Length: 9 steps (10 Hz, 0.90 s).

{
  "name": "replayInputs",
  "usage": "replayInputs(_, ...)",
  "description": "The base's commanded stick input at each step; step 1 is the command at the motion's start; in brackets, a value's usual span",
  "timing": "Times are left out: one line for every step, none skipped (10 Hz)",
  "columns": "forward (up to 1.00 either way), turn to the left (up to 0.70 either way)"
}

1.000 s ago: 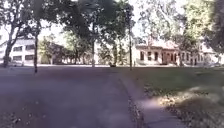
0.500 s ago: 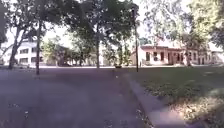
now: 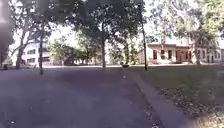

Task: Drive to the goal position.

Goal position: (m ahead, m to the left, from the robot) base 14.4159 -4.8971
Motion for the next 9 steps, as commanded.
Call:
replayInputs(0.7,0.06)
replayInputs(0.7,0.03)
replayInputs(0.7,0.01)
replayInputs(0.7,0.0)
replayInputs(0.7,0.0)
replayInputs(0.7,0.0)
replayInputs(0.7,0.0)
replayInputs(0.7,0.0)
replayInputs(0.7,0.0)
